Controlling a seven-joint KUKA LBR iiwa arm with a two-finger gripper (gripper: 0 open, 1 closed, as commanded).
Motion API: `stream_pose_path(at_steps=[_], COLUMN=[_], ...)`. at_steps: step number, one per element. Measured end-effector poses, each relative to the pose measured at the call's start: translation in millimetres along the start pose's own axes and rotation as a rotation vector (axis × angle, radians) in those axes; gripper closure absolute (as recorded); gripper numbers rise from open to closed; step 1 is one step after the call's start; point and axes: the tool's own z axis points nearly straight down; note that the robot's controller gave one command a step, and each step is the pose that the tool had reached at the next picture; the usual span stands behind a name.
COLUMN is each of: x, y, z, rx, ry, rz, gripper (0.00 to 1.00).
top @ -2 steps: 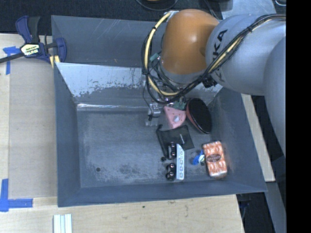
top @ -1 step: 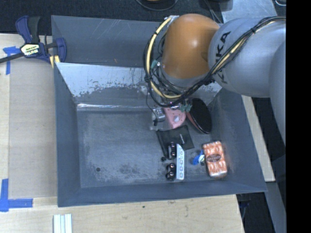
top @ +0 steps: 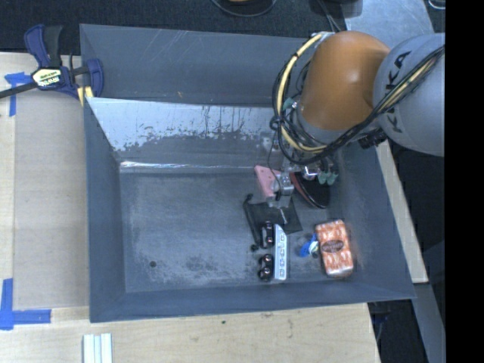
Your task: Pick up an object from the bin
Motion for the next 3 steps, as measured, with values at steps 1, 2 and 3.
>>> stream_pose_path(at_steps=[1, 2, 3], x=[-19.9, -13.3, -16.0], y=[-5, -29, -57], z=[22, 71, 49], rx=[-0.002, 0.0, -0.001], ry=[0.0, -0.002, -0.008], rz=[-0.263, 0.0, -0.047], gripper=[0.0, 0.0, 0.0])
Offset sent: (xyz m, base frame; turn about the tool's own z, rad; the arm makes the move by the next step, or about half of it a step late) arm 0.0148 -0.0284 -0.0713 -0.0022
